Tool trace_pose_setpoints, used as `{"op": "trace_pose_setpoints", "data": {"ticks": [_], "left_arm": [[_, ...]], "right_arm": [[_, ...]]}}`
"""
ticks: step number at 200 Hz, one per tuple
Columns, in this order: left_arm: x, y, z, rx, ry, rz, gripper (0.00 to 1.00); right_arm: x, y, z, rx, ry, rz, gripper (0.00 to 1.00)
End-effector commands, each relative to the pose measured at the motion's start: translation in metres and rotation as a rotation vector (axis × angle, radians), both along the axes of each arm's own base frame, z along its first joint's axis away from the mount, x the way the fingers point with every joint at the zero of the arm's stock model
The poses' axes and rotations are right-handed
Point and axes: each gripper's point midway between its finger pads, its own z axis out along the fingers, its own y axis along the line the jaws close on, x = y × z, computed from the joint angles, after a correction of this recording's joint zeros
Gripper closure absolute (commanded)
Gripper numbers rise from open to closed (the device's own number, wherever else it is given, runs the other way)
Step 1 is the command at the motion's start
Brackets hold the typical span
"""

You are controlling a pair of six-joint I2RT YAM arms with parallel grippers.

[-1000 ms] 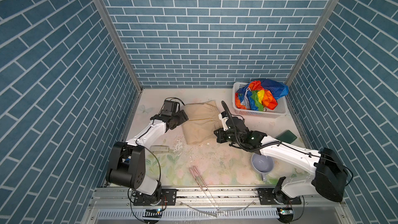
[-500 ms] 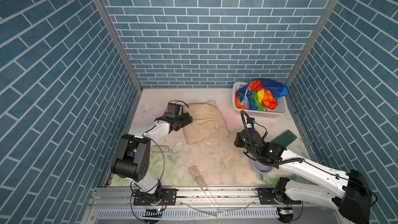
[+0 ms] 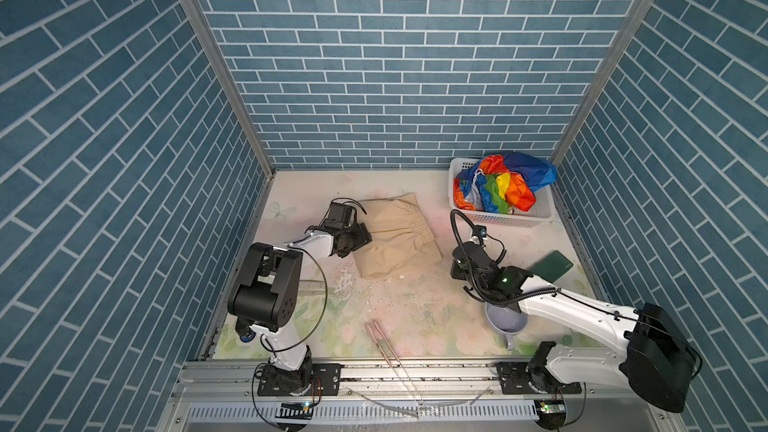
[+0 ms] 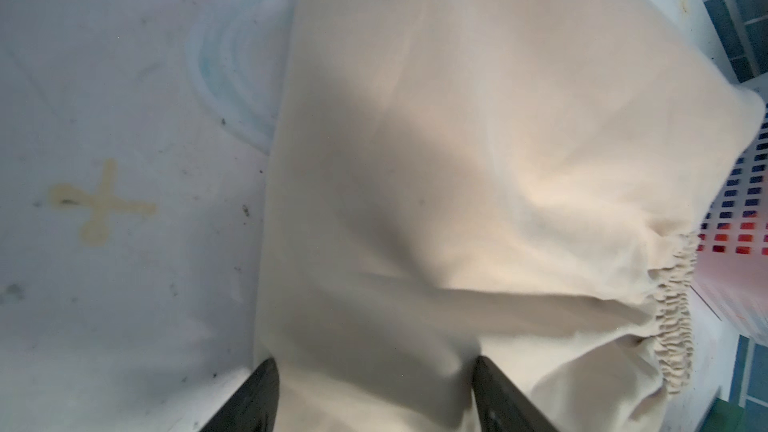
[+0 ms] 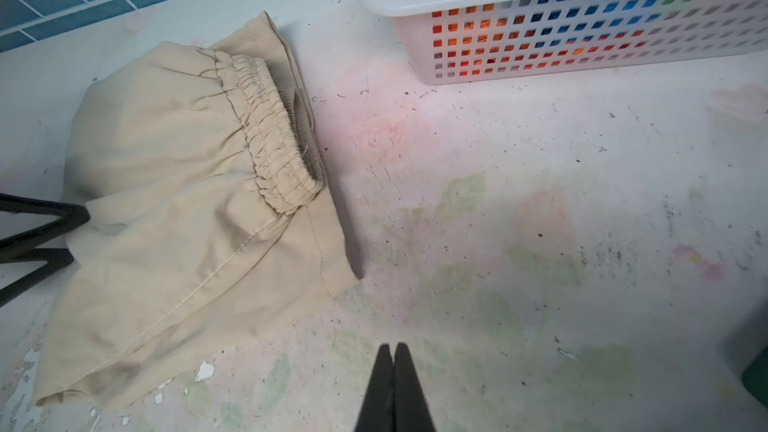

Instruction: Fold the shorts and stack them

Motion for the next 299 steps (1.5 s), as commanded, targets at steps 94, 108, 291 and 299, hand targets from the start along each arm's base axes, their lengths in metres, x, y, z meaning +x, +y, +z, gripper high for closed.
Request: {"op": "trace_pose_setpoints", "data": {"ticks": [94,108,291,299], "left_arm": [[-0.006,0.021,0.004,0.115,0.005,0.037,0.28],[-0.006,0.02,0.0,0.112,0.012,0.033,0.31],[0.031,0.019,-0.002,0.092,0.017,0.065,1.0],[0.033,0.022,0.001,0.09,0.012,0.072,1.0]], "right_arm": [[0.011,-0.01,-0.004,0.094,0.033,-0.028,1.0],[0.011,-0.012,-0.003,0.094,0.028,-0.034,1.0],[0.021,-0.02,-0.01,0.063,0.065,-0.041,1.0],[0.021,-0.021,-0.01,0.061,0.067,-0.042,1.0]]}}
